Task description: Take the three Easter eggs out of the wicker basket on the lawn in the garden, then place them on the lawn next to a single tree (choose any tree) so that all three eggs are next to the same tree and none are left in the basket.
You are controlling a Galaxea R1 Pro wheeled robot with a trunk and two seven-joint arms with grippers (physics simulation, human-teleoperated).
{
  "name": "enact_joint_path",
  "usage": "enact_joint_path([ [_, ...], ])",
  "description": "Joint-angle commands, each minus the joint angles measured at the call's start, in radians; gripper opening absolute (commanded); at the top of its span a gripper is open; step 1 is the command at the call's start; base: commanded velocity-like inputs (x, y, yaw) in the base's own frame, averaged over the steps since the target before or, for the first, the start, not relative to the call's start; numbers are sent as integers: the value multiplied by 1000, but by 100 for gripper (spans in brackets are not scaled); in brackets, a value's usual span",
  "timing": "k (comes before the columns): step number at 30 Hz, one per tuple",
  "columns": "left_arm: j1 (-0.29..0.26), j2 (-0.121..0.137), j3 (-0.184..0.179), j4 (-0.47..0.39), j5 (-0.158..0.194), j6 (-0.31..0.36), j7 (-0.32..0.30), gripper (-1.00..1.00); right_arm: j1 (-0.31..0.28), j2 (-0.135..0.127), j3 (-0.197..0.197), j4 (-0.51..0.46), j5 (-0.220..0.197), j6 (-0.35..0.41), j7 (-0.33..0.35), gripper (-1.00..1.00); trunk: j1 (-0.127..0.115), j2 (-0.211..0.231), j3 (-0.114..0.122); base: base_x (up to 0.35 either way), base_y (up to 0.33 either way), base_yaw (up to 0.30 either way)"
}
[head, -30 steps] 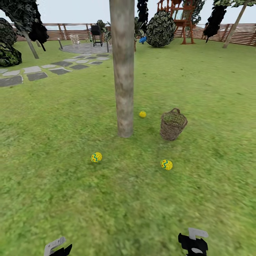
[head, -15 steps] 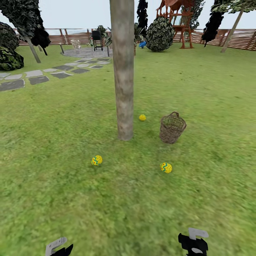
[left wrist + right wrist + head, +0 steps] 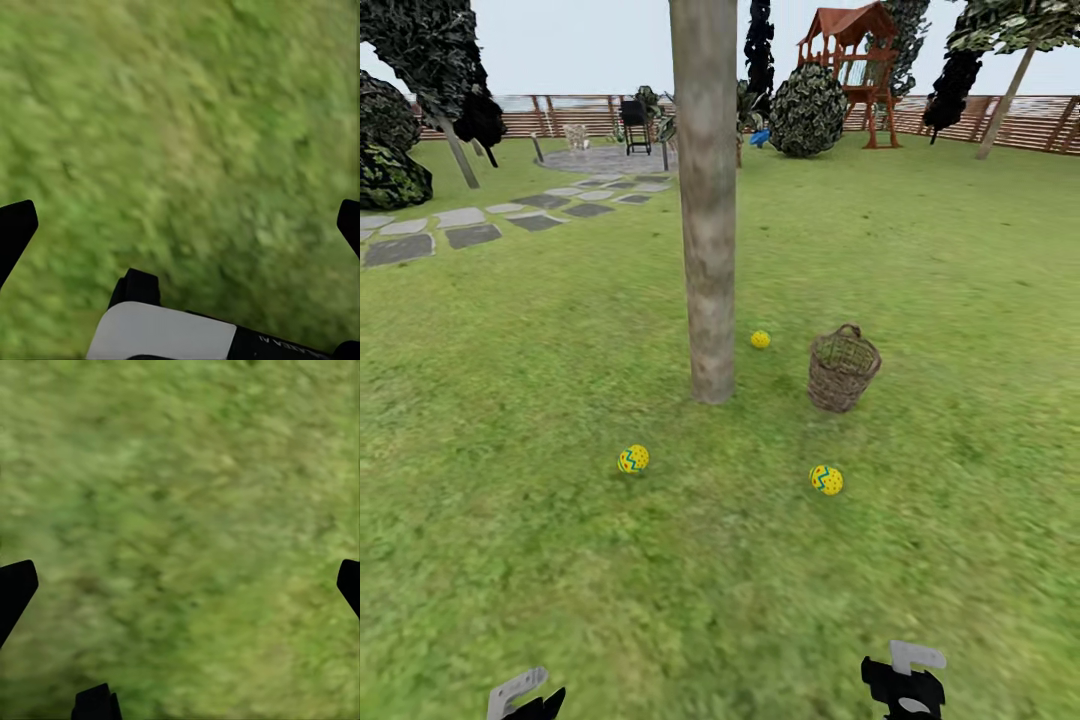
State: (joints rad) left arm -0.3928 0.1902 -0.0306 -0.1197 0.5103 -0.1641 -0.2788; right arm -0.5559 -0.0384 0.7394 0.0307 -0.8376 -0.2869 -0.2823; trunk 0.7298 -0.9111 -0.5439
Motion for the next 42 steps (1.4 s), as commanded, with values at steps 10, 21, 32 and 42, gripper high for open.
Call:
enact_joint_path([
  [10, 0, 0, 0, 0, 0, 0, 0, 100, 0, 0, 0, 0, 0, 0, 0, 100, -38, 70, 48, 0, 0, 0],
  [21, 0, 0, 0, 1, 0, 0, 0, 100, 1, 0, 0, -1, 0, 0, 0, 100, -81, 147, 100, 0, 0, 0],
  [32, 0, 0, 0, 0, 0, 0, 0, 100, 0, 5, 0, -6, 0, 0, 0, 100, -123, 224, 153, 0, 0, 0],
  [42, 0, 0, 0, 1, 0, 0, 0, 100, 0, 5, 0, -4, 0, 0, 0, 100, -134, 245, 178, 0, 0, 0],
])
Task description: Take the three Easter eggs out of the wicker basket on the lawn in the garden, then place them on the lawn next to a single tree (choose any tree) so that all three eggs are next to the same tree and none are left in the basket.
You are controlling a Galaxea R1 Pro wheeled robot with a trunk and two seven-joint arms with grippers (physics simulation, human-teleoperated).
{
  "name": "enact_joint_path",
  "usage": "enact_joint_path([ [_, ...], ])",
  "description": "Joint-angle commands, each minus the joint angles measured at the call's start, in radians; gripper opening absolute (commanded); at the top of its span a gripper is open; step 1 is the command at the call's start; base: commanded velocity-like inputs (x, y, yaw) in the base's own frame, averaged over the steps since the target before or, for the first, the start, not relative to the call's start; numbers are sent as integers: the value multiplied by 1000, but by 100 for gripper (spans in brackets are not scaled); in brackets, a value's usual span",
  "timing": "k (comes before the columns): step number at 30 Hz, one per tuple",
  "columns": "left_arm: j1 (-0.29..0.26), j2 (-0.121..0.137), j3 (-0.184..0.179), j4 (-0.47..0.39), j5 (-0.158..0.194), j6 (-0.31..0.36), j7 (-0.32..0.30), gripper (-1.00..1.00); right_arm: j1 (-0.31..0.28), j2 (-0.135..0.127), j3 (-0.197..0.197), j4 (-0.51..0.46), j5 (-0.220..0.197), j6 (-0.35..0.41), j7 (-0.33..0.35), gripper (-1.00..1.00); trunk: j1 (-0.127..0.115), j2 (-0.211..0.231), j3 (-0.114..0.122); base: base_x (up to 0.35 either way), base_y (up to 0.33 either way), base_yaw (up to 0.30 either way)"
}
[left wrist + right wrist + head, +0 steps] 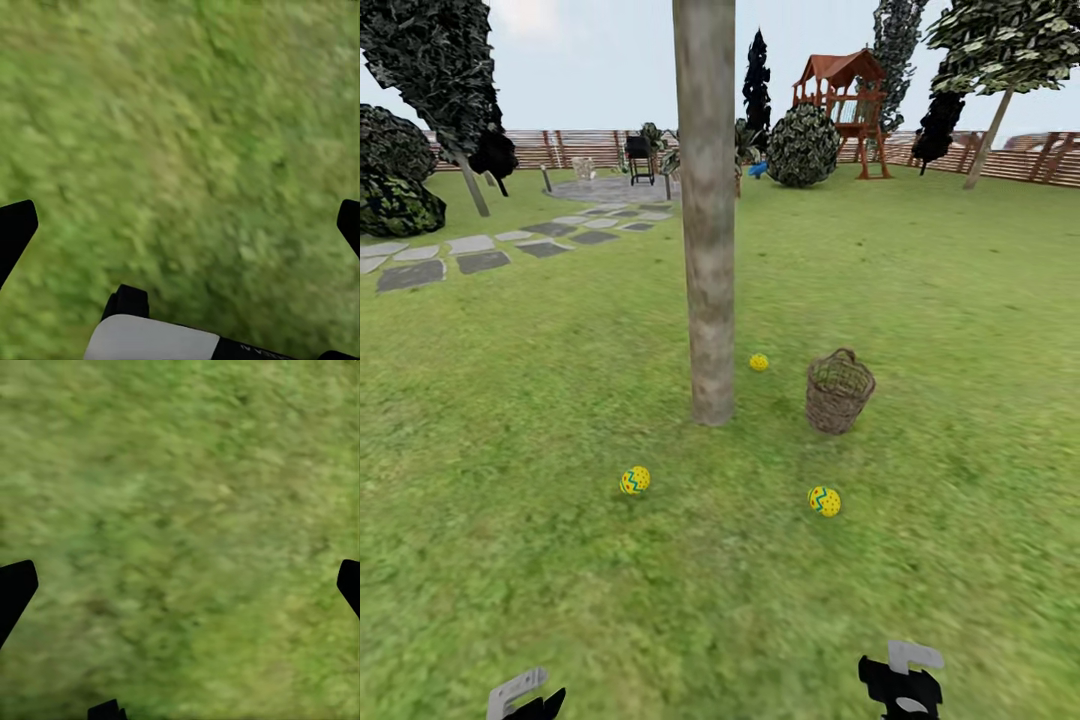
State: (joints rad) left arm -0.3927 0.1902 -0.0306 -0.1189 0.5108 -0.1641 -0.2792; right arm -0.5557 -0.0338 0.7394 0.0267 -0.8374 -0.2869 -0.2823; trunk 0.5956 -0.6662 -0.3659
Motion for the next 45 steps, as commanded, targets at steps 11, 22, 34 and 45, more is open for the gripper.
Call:
enact_joint_path([
  [11, 2, -35, 0, 54, -5, -1, 1, 100, 103, -30, 18, 2, 93, -9, 2, 100, -42, 77, 53, 0, 0, 0],
  [22, 39, -30, -3, 84, -8, 1, 168, 100, 113, -73, 18, 6, 95, -34, 175, 100, -84, 154, 105, 0, 0, 4],
  [34, 47, -27, -5, 87, -110, -1, 268, 100, 128, -91, 15, 6, 92, -34, 241, 100, -130, 238, 162, 0, 0, 68],
  [45, 47, -26, -5, 87, -121, -1, 272, 100, 132, -87, 14, 4, 92, -34, 245, 100, -146, 266, 192, 0, 0, 76],
])
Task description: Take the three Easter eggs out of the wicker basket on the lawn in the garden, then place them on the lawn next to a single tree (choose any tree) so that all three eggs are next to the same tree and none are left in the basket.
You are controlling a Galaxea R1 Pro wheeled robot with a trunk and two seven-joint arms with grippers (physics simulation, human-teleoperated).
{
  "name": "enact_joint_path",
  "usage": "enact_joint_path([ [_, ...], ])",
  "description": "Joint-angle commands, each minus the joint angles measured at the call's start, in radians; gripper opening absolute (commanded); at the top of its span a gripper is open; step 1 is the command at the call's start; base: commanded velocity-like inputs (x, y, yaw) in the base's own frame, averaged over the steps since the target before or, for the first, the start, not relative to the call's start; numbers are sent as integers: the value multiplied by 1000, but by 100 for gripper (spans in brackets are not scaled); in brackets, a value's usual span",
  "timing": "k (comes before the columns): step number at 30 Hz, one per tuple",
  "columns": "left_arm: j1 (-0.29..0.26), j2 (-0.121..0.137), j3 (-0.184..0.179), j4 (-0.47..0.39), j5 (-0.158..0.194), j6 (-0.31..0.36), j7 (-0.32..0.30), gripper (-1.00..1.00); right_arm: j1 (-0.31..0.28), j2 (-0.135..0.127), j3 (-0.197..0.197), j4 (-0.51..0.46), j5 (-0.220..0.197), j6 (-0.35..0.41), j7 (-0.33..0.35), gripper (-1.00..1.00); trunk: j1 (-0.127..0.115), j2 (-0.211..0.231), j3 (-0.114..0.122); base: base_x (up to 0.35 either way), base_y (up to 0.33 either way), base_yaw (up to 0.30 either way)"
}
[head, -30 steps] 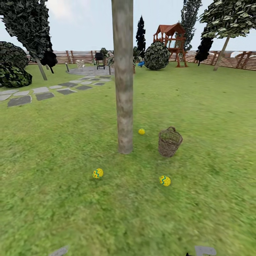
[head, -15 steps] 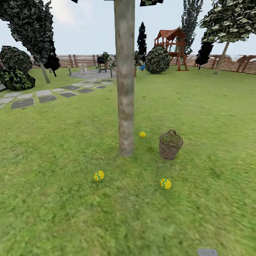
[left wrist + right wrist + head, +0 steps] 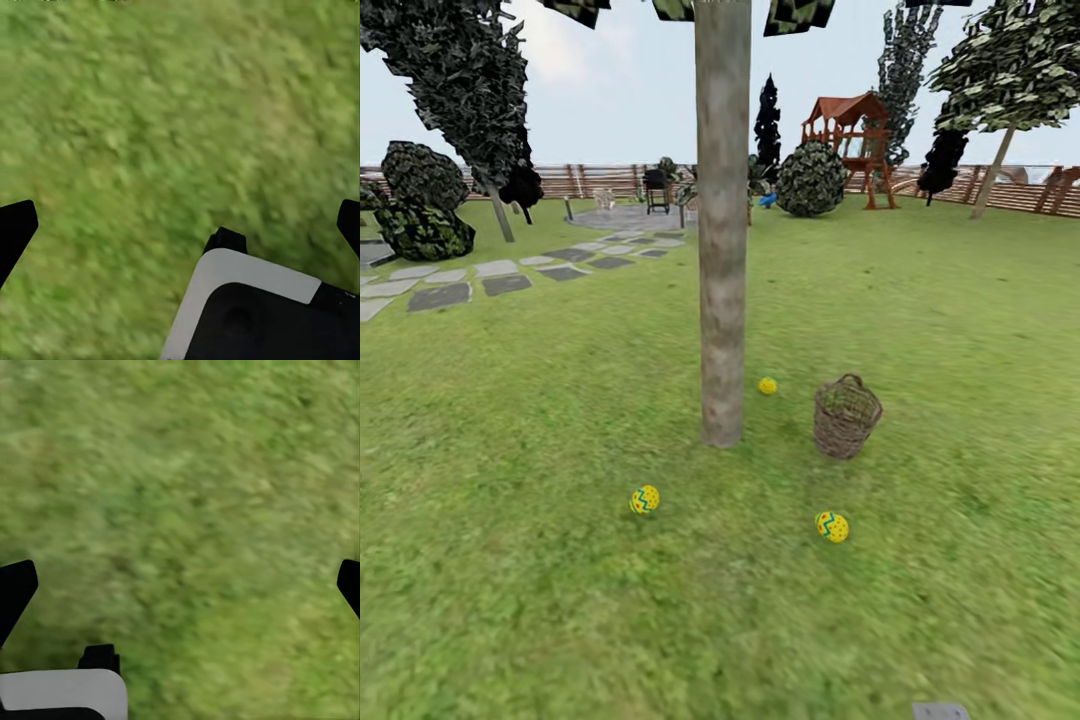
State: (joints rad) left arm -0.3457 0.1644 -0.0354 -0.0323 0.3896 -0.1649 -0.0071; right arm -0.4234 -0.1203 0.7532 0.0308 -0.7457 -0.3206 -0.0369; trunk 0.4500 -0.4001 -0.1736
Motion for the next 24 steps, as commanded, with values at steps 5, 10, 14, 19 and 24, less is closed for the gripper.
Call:
enact_joint_path([
  [5, 0, 0, 0, 0, 0, 0, 0, 100, 0, 1, 0, 0, 0, 0, 0, 100, 0, 0, 8, 0, 0, 75],
  [10, 0, -1, 1, 0, 0, -1, 0, 100, 0, 1, 0, 0, 0, 0, 0, 100, 0, 0, 16, 0, 0, 73],
  [14, 0, -6, 2, 0, 2, 1, 0, 100, 0, 1, 0, 0, 0, 0, -1, 100, 0, 0, 23, 0, 0, 51],
  [19, 0, -9, 2, 1, 3, 2, -1, 100, 0, 1, -3, 0, 0, 0, -4, 100, 0, 0, 26, 0, 0, 8],
  [24, 4, -11, 2, 2, 4, 6, -1, 100, 0, 1, -2, 1, 2, 1, -7, 100, 0, 0, 26, 0, 0, 0],
])
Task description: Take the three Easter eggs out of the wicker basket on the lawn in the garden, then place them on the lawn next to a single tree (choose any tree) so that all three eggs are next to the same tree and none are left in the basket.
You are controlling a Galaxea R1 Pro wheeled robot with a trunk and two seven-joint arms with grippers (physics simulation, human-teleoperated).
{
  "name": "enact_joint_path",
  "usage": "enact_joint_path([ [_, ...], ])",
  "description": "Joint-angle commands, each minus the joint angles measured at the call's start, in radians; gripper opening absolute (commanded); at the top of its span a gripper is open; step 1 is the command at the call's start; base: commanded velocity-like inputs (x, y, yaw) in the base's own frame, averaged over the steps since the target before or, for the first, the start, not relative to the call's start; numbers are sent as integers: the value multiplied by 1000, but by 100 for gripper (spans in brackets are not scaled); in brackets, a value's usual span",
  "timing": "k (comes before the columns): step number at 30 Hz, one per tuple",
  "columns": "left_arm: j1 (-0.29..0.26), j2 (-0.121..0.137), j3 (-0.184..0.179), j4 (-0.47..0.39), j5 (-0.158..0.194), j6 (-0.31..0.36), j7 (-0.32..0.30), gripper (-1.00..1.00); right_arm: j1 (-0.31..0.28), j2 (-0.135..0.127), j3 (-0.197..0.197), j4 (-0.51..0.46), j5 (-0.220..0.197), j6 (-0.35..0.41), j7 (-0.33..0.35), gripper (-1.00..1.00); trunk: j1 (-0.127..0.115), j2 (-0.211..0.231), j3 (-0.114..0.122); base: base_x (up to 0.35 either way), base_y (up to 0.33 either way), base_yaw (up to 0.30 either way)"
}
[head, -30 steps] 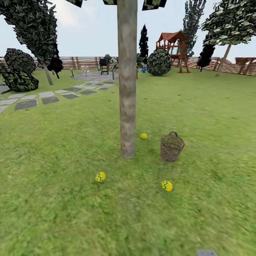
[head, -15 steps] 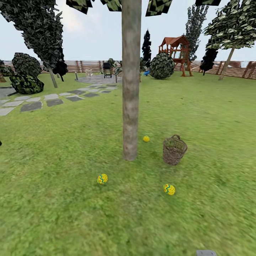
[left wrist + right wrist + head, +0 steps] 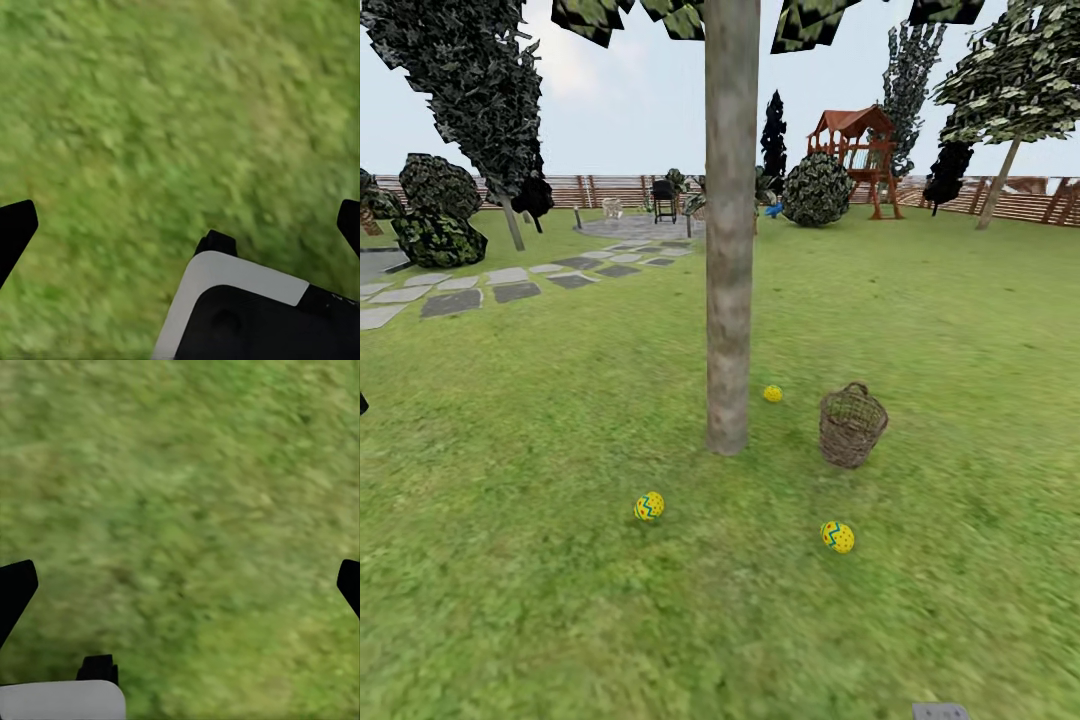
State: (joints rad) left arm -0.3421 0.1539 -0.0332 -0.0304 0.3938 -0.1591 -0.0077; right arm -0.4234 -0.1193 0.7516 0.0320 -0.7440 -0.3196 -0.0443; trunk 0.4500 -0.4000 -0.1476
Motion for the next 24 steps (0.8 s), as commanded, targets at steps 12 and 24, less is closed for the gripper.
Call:
enact_joint_path([
  [12, 38, 0, 1, 0, 0, 1, 0, 100, 40, 4, 0, 0, 1, 8, 0, 100, 0, 0, 0, 0, 0, 0],
  [24, 44, 0, 1, 0, 0, 1, 0, 100, 76, 11, 0, 0, 2, 9, 1, 100, 0, 0, 0, 0, 0, 0],
])
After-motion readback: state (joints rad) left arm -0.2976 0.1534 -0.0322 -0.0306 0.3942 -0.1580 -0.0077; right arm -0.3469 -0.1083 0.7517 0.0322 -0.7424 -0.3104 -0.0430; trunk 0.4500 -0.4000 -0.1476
